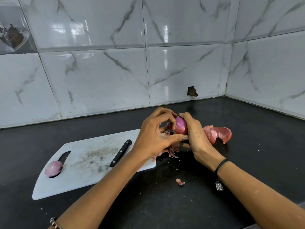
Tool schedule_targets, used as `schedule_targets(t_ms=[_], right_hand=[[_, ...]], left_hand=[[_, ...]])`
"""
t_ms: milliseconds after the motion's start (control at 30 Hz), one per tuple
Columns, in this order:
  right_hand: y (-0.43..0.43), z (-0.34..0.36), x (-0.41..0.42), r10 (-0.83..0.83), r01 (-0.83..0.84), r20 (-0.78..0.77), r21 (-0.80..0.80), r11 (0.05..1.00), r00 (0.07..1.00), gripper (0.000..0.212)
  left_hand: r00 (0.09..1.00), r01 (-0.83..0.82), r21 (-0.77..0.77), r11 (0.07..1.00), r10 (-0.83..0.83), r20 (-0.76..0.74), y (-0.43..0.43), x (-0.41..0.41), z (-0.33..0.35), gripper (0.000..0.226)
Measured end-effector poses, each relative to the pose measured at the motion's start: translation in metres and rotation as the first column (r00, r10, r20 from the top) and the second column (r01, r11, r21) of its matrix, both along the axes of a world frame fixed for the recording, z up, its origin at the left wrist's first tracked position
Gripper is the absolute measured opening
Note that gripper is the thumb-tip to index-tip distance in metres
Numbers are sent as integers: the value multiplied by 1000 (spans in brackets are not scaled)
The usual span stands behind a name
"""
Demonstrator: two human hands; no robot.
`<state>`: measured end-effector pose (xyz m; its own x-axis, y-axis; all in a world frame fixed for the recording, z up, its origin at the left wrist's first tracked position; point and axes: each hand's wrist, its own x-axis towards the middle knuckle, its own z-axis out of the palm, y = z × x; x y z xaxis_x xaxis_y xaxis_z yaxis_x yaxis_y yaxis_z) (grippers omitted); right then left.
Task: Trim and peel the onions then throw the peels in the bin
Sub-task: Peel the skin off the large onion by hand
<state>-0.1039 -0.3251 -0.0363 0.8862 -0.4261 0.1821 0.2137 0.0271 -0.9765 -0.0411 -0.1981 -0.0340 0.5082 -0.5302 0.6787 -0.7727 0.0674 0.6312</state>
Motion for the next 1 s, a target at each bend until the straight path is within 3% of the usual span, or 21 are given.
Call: schedule_targets(t_ms=[333,1000], right_hand=[[2,3,-1,2,-2,-4,63,998,1000,39],[3,5,-5,57,-52,-27,147,988,998,37]], left_hand=[[995,21,-45,999,-25,-94,-1,-3,1,53],[999,2,-34,999,-4,-47,1,-2,0,48]])
